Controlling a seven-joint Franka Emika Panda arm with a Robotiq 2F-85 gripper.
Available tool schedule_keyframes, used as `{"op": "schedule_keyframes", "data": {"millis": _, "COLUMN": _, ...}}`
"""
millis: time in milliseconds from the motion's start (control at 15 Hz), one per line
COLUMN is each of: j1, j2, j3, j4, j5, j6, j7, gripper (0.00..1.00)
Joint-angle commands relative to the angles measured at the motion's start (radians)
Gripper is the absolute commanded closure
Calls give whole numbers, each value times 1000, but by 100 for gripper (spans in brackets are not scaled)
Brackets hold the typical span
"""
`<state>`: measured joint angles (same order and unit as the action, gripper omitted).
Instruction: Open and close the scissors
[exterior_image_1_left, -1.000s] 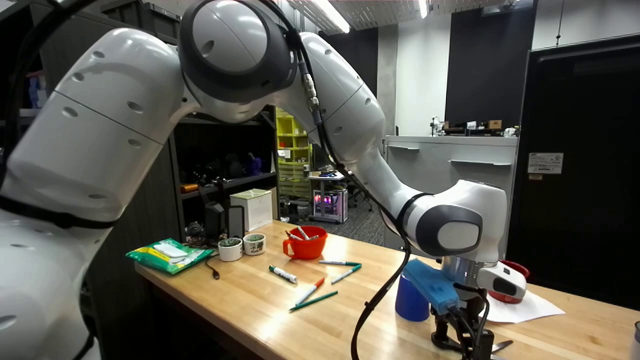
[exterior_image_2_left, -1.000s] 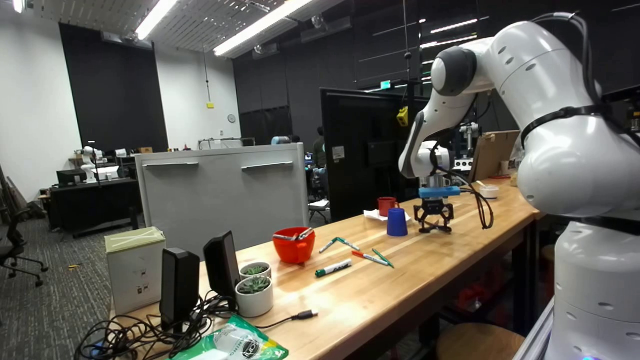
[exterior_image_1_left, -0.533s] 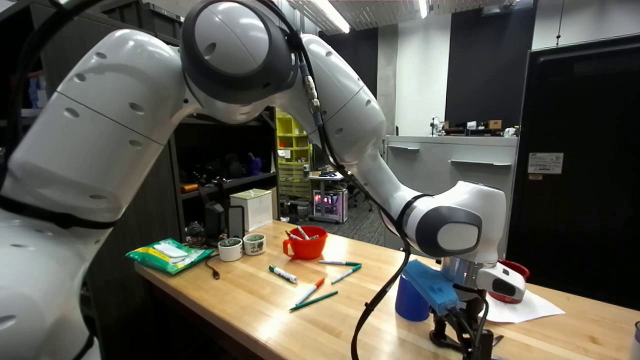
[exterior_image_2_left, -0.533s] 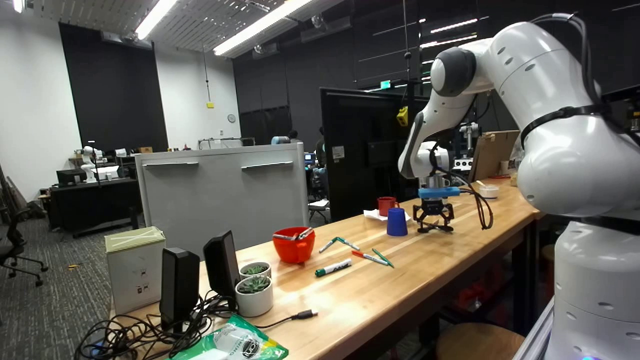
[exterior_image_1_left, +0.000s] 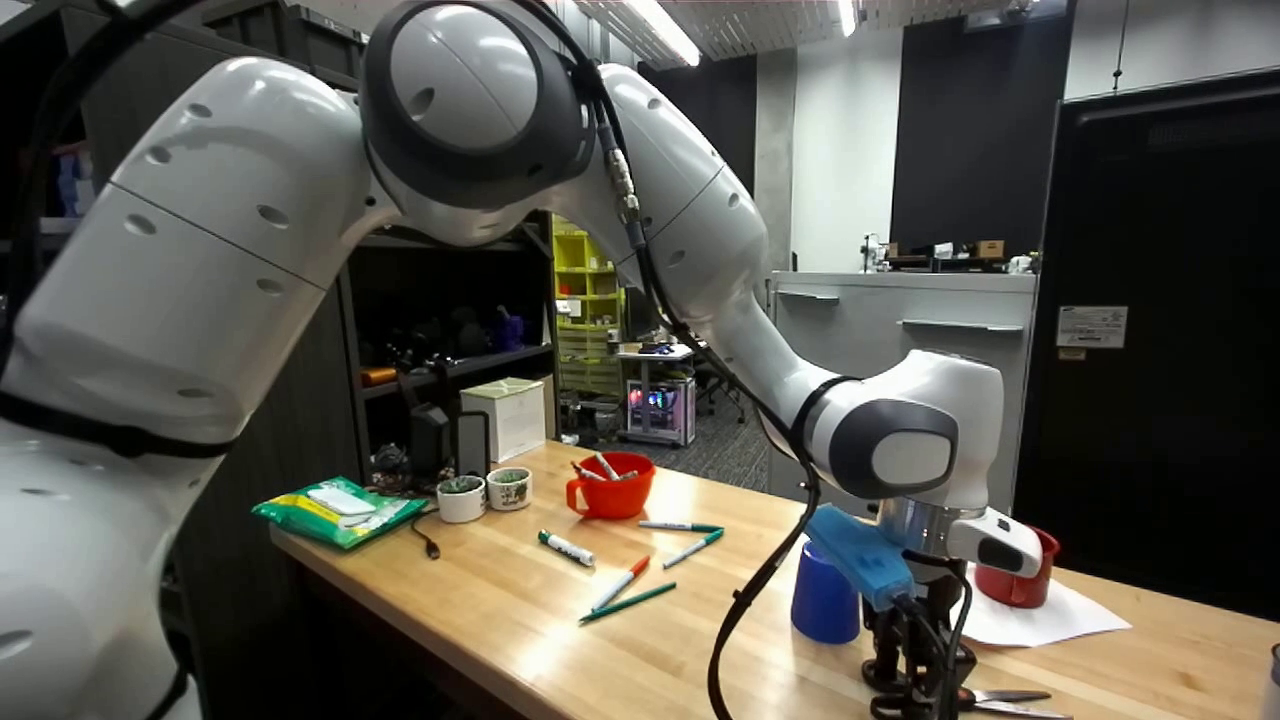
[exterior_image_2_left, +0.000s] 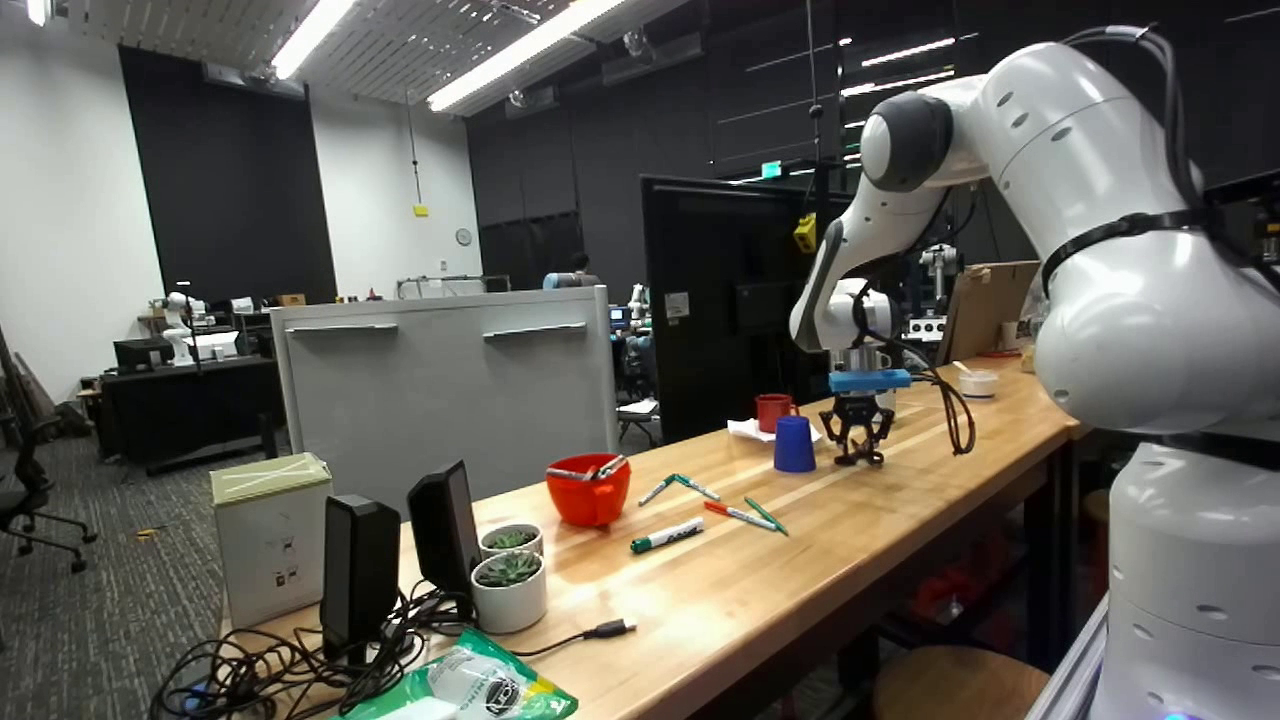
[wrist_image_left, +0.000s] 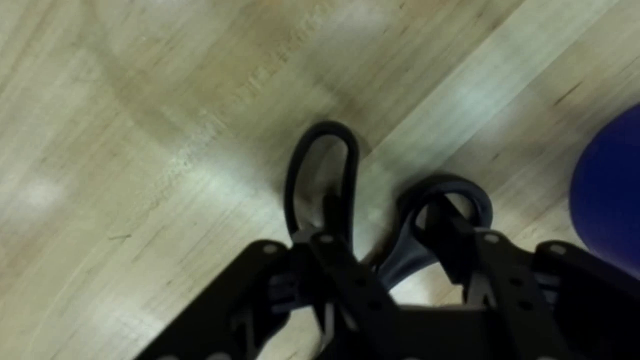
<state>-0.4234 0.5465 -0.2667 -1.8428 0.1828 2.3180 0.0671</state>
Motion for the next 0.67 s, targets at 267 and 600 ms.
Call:
{"op": "schedule_keyframes", "data": {"millis": 267, "j1": -5, "j2": 4, "j3": 5, "j4": 0, "j5": 3, "j6": 2, "j7": -9, "gripper": 49}}
{"op": "schedule_keyframes", "data": {"millis": 600, "j1": -8, "j2": 5, "j3": -1, "j4": 0, "j5": 3, "j6": 0, "j7": -8, "gripper": 25}}
